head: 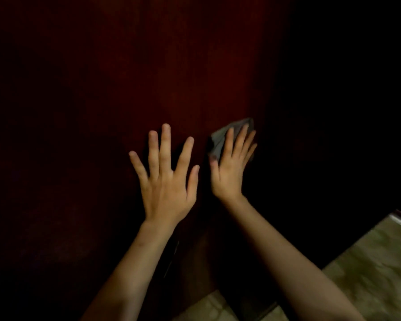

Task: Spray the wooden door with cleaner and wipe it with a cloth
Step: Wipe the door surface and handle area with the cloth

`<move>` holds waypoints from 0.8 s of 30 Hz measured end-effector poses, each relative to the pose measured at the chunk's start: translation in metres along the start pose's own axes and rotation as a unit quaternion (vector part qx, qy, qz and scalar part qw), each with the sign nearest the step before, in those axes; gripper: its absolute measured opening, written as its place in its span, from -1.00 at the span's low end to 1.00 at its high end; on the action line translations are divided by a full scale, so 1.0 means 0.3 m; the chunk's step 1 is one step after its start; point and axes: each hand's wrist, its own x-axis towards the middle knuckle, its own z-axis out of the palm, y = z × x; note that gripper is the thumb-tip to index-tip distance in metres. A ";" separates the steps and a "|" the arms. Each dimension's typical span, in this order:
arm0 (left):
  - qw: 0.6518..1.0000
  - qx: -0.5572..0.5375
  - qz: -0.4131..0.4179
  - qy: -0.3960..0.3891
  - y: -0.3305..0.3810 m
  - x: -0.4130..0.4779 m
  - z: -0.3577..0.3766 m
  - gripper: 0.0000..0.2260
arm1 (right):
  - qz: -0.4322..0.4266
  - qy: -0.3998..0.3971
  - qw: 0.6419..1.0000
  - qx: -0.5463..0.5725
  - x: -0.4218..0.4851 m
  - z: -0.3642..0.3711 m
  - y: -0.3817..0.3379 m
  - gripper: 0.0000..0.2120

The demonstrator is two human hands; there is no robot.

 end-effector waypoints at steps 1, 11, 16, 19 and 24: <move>1.000 -0.005 -0.006 0.005 0.035 0.016 0.021 -0.48 | 0.000 0.019 1.000 0.003 0.079 -0.042 0.013 -0.32; 0.995 0.029 -0.076 0.059 0.208 0.069 0.184 -0.47 | -0.014 -0.048 0.998 -0.039 -0.140 0.057 0.268 -0.26; 0.995 0.054 -0.070 0.053 0.199 0.055 0.196 -0.37 | -0.018 -0.115 0.991 -0.064 -0.336 0.138 0.361 -0.07; 0.994 0.055 -0.079 0.042 0.201 0.054 0.184 -0.39 | -0.047 -0.054 0.997 -0.032 -0.139 0.066 0.267 -0.07; 0.994 0.058 -0.083 0.033 0.204 0.058 0.176 -0.43 | -0.062 0.083 0.994 0.027 0.311 -0.169 0.031 -0.33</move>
